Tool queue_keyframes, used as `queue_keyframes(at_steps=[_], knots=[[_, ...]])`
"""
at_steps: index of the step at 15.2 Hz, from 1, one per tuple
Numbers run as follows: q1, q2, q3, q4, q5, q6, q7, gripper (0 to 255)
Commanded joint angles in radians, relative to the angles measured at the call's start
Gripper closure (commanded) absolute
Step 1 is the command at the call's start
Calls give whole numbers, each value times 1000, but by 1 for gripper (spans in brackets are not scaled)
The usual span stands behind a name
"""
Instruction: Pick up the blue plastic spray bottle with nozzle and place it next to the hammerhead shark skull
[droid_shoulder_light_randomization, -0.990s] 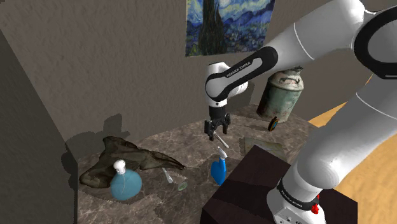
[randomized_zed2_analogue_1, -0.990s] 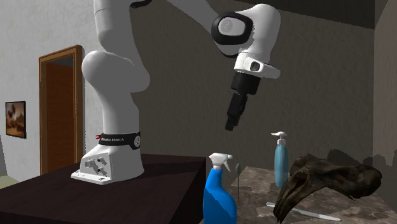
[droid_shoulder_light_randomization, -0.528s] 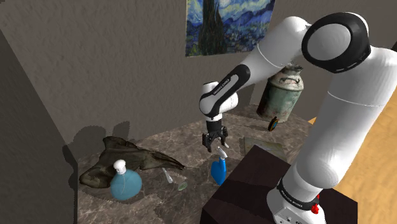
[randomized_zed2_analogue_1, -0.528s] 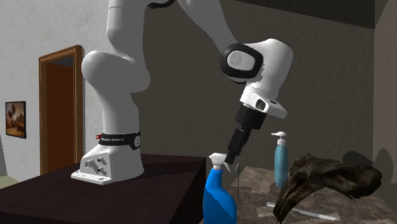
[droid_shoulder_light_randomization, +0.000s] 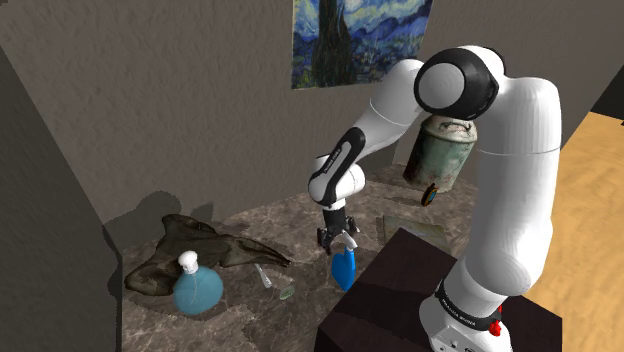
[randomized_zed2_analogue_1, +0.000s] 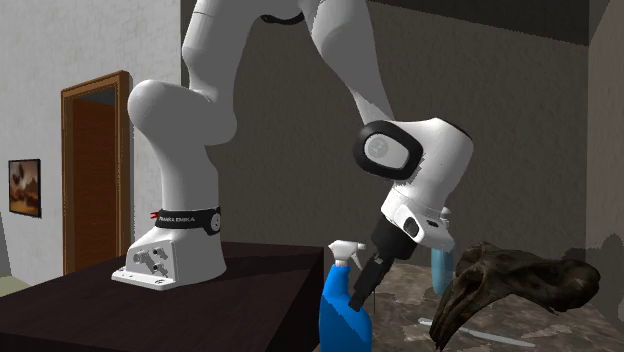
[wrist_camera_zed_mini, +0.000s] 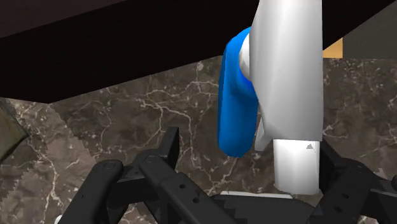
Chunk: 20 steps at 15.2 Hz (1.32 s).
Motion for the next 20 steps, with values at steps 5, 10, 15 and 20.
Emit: queue_keyframes(at_steps=[5, 10, 15, 20], knots=[[3, 73, 11, -19, 16, 92, -5, 0], [3, 73, 11, -19, 16, 92, -5, 0], [3, 73, 11, -19, 16, 91, -5, 255], [3, 73, 11, -19, 16, 91, -5, 255]])
